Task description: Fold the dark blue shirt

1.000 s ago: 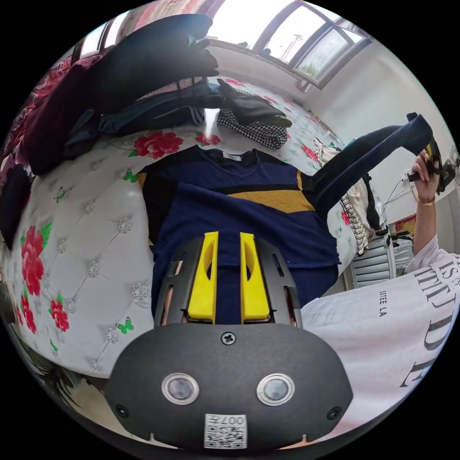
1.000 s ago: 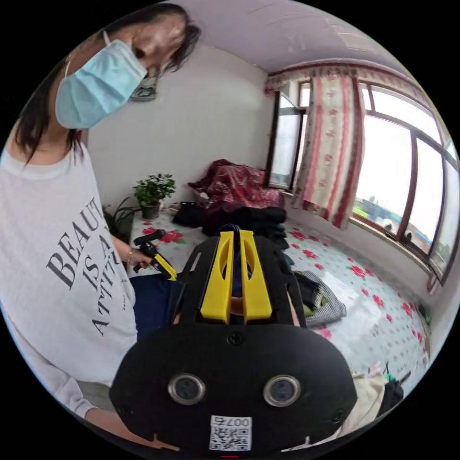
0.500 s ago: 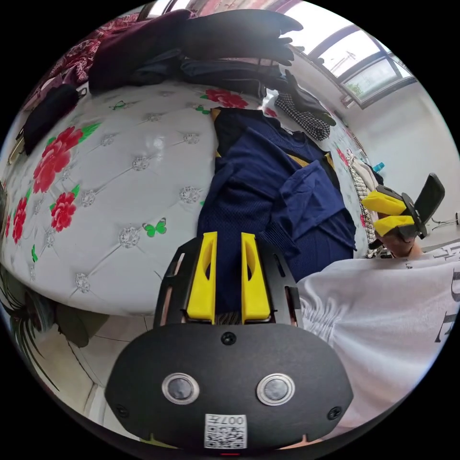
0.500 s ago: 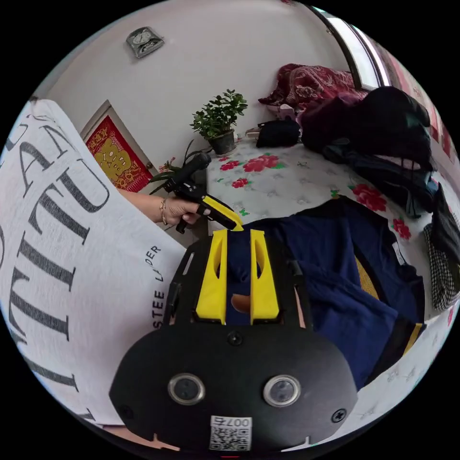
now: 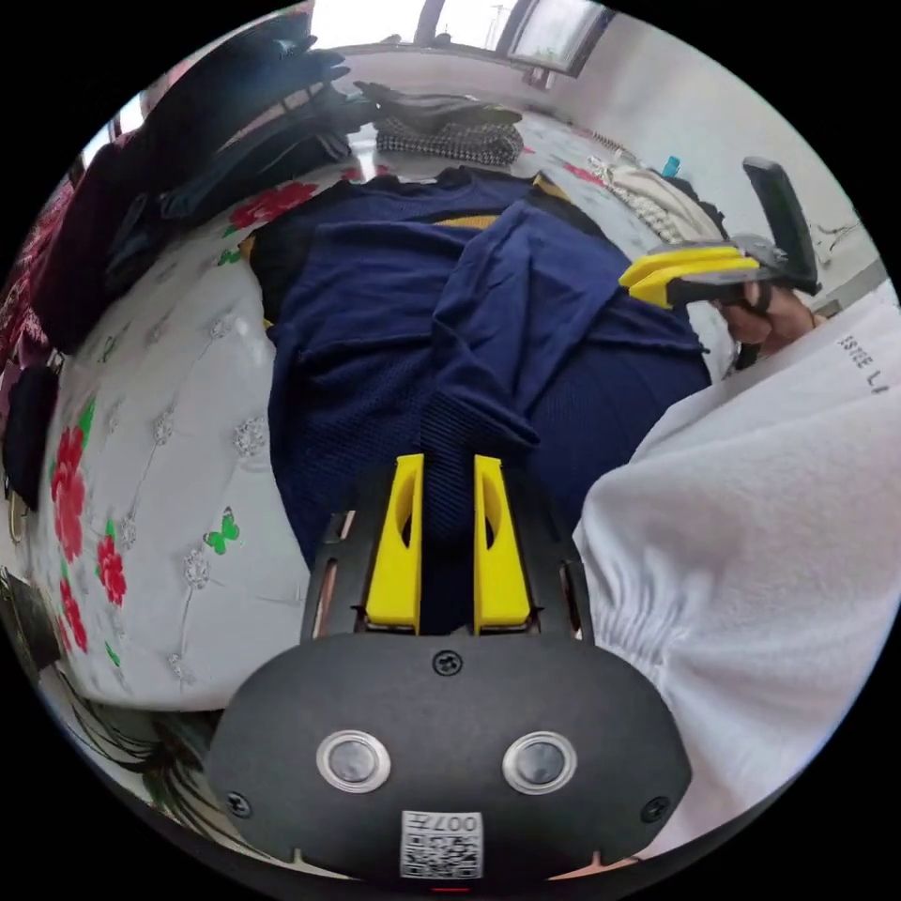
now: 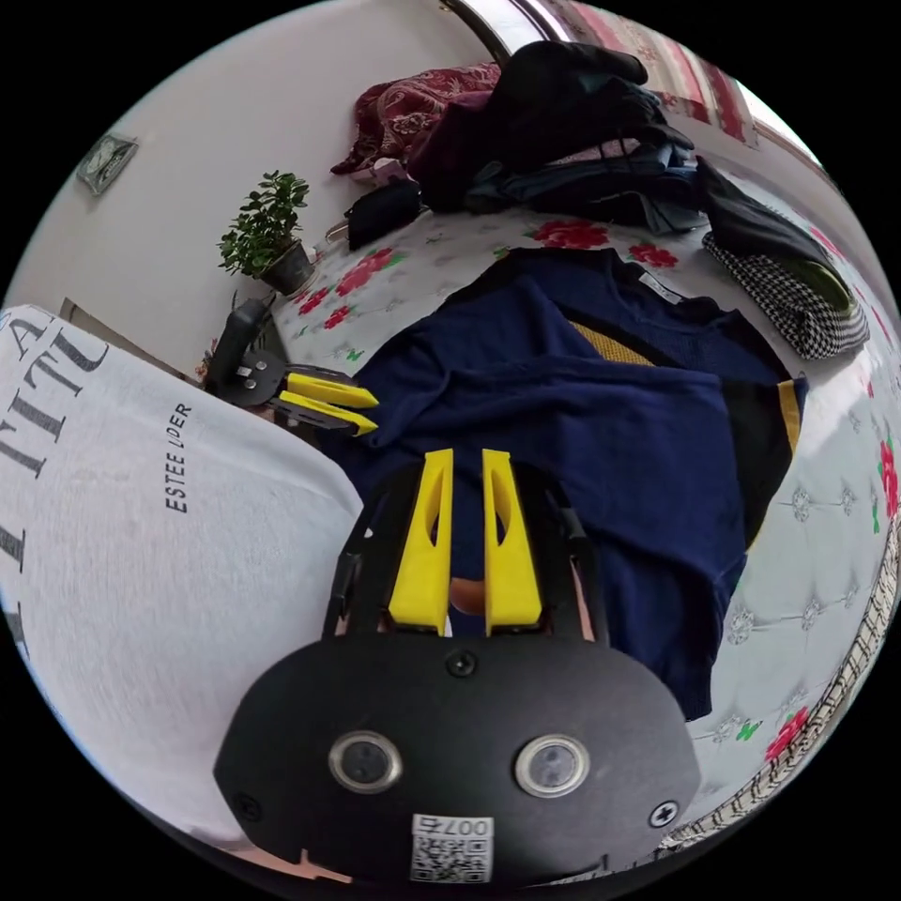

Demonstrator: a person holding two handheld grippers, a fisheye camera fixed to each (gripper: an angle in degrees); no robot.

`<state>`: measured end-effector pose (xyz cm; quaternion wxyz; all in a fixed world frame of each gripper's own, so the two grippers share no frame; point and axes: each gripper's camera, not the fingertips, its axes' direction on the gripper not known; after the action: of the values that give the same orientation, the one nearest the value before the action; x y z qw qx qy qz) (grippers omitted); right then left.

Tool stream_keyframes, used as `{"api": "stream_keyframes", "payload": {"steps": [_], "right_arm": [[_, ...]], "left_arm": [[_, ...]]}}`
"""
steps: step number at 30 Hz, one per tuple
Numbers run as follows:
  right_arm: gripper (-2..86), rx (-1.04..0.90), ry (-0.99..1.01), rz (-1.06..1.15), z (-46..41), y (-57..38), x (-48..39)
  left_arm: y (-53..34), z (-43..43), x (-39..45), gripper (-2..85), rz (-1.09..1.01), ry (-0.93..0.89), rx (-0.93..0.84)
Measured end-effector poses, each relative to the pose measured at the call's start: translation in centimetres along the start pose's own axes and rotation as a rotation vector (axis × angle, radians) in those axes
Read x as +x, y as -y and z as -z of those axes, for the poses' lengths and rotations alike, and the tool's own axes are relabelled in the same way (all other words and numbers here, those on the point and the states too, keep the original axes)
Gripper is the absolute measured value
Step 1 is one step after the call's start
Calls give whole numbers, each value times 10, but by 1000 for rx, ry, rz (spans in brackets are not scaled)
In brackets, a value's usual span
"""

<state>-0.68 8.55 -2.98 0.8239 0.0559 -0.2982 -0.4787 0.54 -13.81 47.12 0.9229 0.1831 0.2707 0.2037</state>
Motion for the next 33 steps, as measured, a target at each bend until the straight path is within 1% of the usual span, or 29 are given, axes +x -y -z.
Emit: {"api": "stream_keyframes", "payload": {"steps": [1,2,3,5,6,8,10,12,14,16,19,21,24,26,28,31,33], "right_arm": [[58,-3,11,-5,-3,-1,-4],[57,-3,5,2,-4,-2,-11],[57,2,-6,9,-3,-3,-15],[55,25,-43,22,3,-9,-27],[54,30,-50,18,4,-11,-28],[56,39,-73,-16,8,-22,-26],[57,55,-109,-67,13,-34,-20],[59,76,-155,-127,21,-50,-11],[64,91,-242,-217,31,-72,5],[67,98,-292,-275,40,-89,19],[72,90,-353,-333,50,-106,40],[74,84,-384,-337,51,-107,46],[74,79,-417,-333,48,-103,52],[74,73,-420,-321,45,-92,54],[72,82,-421,-291,48,-78,52],[67,122,-428,-269,61,-54,52],[63,132,-421,-269,66,-39,60]], "left_arm": [[0,10,-17,30,84,-64,48],[-1,21,-39,24,222,-118,58],[-5,27,-50,20,288,-146,76],[-36,58,-92,16,532,-315,206],[-47,65,-101,16,600,-357,241],[-95,82,-128,23,861,-461,333],[-118,90,-134,34,946,-470,365],[-130,94,-133,28,996,-425,343],[-136,97,-128,9,1039,-347,282],[-135,101,-124,17,1032,-336,277],[-125,111,-114,53,957,-327,297],[-112,119,-107,67,896,-286,293],[-86,133,-89,91,767,-171,281],[-63,125,-80,107,672,-105,228],[-49,115,-77,104,623,-89,183],[-34,98,-70,43,593,-96,95],[-32,103,-61,19,595,-80,98]]}}
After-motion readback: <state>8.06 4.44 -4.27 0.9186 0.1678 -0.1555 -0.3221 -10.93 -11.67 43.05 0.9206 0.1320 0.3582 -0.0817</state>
